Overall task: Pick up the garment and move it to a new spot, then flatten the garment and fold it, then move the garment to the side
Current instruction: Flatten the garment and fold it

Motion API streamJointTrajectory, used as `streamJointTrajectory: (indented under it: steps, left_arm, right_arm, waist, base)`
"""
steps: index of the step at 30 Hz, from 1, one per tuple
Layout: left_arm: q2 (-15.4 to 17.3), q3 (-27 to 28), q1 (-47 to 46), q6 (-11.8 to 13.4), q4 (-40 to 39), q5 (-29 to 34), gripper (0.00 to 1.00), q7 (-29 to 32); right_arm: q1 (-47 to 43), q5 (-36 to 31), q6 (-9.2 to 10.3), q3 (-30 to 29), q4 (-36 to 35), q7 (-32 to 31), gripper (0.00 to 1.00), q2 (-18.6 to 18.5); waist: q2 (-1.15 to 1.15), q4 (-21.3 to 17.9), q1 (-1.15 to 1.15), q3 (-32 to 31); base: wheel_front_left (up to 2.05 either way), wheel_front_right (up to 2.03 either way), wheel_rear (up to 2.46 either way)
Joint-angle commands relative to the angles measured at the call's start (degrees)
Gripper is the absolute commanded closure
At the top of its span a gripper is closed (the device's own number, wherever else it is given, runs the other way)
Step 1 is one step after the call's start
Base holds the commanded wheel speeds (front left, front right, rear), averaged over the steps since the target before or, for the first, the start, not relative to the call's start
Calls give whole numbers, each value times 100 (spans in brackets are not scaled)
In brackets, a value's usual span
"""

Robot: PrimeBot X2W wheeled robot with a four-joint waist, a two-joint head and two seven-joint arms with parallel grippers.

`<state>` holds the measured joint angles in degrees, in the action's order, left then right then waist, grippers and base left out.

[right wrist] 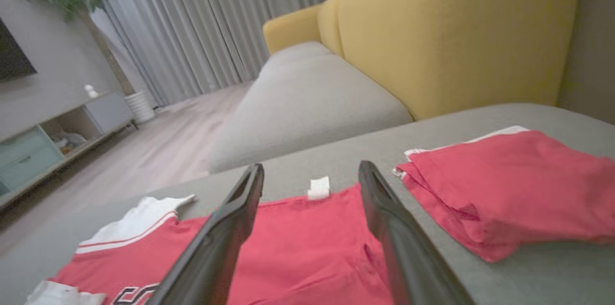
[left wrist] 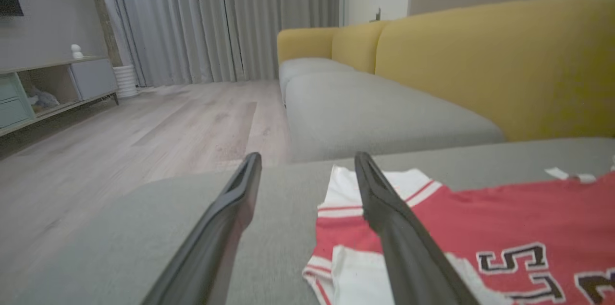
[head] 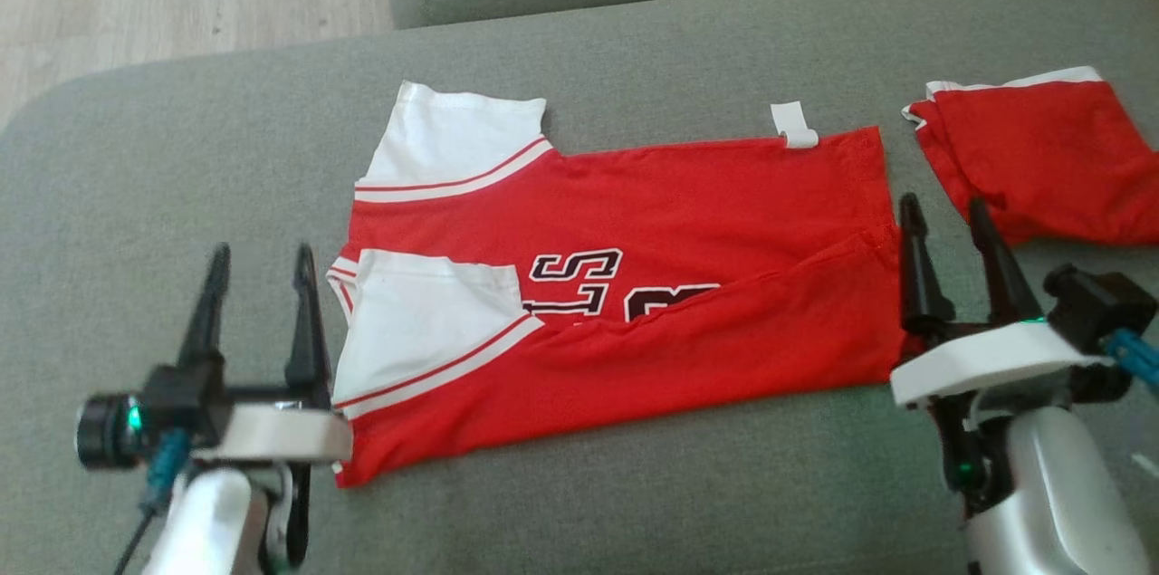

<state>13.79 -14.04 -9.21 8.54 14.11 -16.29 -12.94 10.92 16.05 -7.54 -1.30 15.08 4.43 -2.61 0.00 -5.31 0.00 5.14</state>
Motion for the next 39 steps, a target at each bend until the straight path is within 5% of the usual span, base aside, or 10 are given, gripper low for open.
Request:
streamJointTrajectory:
  steps: [1, 6, 14, 21, 28, 39]
  left_arm:
    - [20, 311, -362, 33, -291, -43, 0, -112]
    - [-32, 258, -672, -221, -598, 107, 0, -199]
    - [446, -34, -1726, -838, -236, 377, 0, 102]
    - [1140, -451, -3644, -1531, 1266, 329, 0, 1823]
    - [1624, -1258, -4732, -1600, 2138, -740, 0, 3051]
    - [2060, -1925, -5310, -1602, 2794, -1759, 0, 3268]
  right_arm:
    - [25, 80, 5, 221, -206, 197, 0, -27]
    - [75, 74, 5, 420, -109, 541, 0, -27]
    - [322, 165, 5, 465, -137, 685, 0, -27]
    - [589, 324, 5, 666, -248, 873, 0, -27]
    - [779, 453, 5, 881, -335, 999, 0, -27]
    - [899, 539, 5, 1009, -265, 1051, 0, -27]
  waist:
    - [0, -18, 0, 37]
    - [0, -119, 0, 299]
    - [0, -445, 0, 933]
    - [0, -863, 0, 1820]
    - [0, -1149, 0, 2321]
    - [0, -1344, 0, 2583]
  base:
    - [0, 0, 0]
    - [0, 0, 0]
    - [0, 0, 0]
    - [0, 0, 0]
    - [0, 0, 0]
    - [0, 0, 0]
